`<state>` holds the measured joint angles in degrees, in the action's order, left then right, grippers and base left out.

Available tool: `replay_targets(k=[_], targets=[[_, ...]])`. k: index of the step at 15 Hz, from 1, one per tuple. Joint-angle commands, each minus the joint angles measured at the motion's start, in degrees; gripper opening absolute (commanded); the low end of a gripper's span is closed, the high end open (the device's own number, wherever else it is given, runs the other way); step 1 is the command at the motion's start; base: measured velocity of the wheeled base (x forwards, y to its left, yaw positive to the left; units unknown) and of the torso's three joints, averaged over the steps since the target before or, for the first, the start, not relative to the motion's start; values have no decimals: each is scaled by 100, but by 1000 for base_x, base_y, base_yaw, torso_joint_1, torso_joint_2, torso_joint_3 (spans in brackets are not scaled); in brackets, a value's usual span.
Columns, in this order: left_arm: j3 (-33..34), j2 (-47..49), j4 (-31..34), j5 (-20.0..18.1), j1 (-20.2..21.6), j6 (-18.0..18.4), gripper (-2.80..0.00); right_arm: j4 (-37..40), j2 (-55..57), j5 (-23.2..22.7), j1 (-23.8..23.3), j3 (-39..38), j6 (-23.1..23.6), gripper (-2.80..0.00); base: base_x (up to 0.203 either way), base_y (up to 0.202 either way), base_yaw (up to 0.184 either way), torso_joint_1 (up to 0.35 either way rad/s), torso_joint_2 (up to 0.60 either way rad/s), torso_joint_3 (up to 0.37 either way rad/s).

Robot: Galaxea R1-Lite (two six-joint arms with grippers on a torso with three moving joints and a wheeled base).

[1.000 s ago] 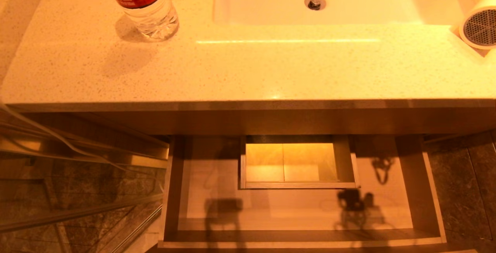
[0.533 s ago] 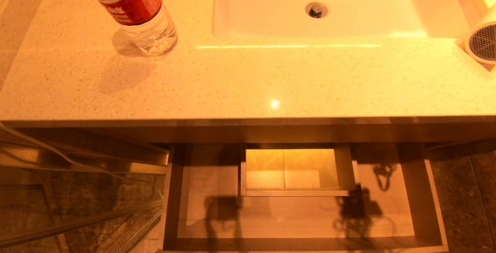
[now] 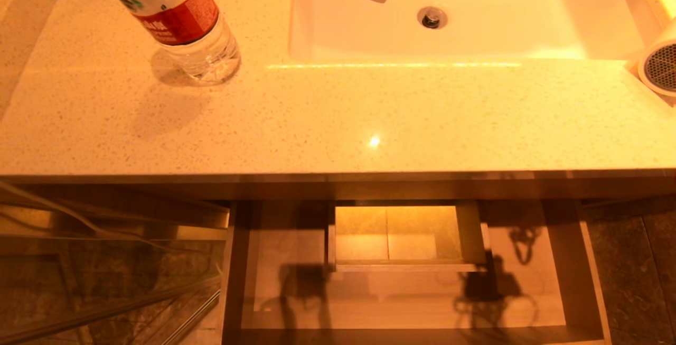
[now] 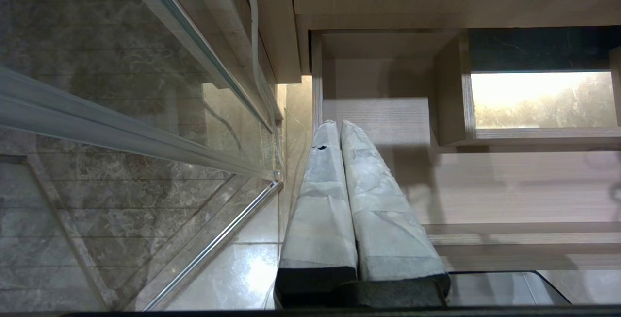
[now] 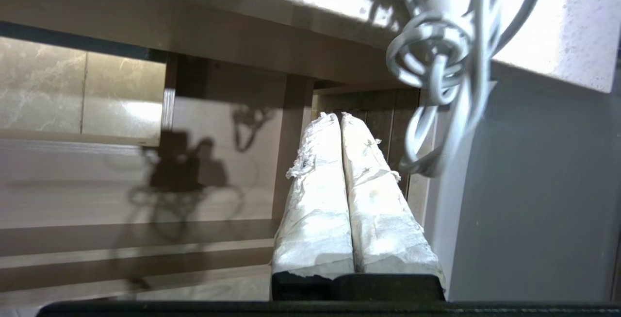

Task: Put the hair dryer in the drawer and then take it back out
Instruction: Pick up the hairdryer

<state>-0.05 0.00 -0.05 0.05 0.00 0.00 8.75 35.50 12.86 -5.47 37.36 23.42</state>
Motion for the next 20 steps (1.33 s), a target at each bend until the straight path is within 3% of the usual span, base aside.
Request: replay_targets(k=[1,8,13,20], targets=[[2,0,-4,4,0,0,-280,4,-17,-3,2,8,14,-280,0,0,0,139,-315,-171],[5,0,-4,4,0,0,-280,16,-57,-12,2,-36,14,-280,0,0,0,129,-306,-175],[5,0,-4,4,0,0,-280,12,-41,-138,2,-25,22,-280,0,0,0,53,-32,23],[5,0,-4,4,0,0,-280,4,-52,-258,2,-1,189,-280,0,0,0,314,-190,114]])
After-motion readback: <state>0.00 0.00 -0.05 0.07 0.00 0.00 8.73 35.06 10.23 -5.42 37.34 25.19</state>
